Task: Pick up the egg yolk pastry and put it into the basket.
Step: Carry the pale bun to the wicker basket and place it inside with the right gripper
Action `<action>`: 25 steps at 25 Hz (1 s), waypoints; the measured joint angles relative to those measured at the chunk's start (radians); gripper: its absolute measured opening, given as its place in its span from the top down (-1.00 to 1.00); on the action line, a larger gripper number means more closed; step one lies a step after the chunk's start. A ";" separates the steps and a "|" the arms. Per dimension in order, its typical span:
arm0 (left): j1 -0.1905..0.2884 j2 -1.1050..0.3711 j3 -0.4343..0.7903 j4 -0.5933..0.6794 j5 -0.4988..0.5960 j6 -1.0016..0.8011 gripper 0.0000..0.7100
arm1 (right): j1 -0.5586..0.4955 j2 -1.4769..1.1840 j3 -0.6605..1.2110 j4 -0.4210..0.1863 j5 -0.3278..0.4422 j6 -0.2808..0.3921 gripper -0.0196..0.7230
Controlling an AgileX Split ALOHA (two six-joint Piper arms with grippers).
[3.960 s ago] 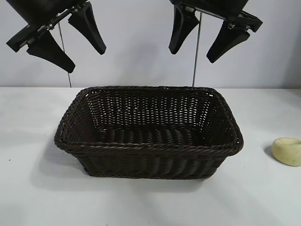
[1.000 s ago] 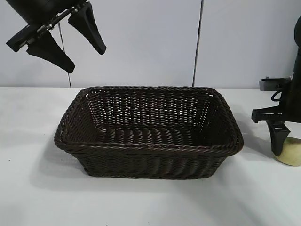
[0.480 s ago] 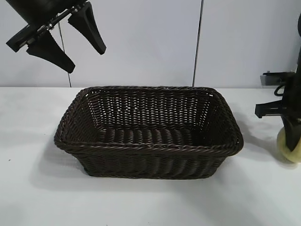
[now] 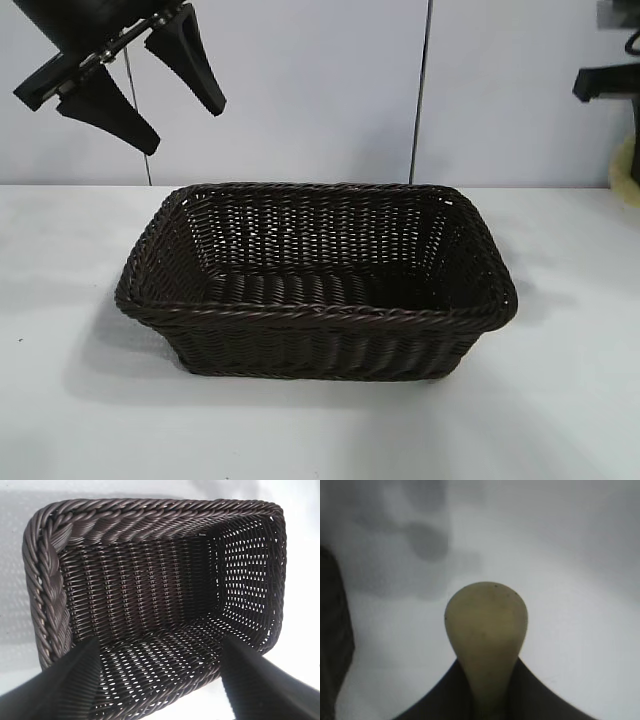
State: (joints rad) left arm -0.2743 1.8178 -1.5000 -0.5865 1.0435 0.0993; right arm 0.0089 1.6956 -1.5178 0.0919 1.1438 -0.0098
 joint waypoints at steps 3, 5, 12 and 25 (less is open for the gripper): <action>0.000 0.000 0.000 0.000 0.000 0.000 -0.40 | 0.000 0.000 0.000 0.037 0.009 -0.013 0.72; 0.000 0.000 0.000 0.000 0.000 0.000 -0.40 | 0.009 0.000 0.000 0.046 0.010 -0.014 0.73; 0.000 0.000 0.000 0.000 0.008 0.000 -0.40 | 0.144 0.001 0.000 0.052 -0.001 -0.017 0.74; 0.000 0.000 0.000 0.000 0.011 0.000 -0.40 | 0.403 0.145 -0.001 0.073 -0.081 0.033 0.74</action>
State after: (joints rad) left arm -0.2743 1.8178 -1.5000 -0.5865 1.0542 0.0993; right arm 0.4123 1.8409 -1.5189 0.1646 1.0628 0.0237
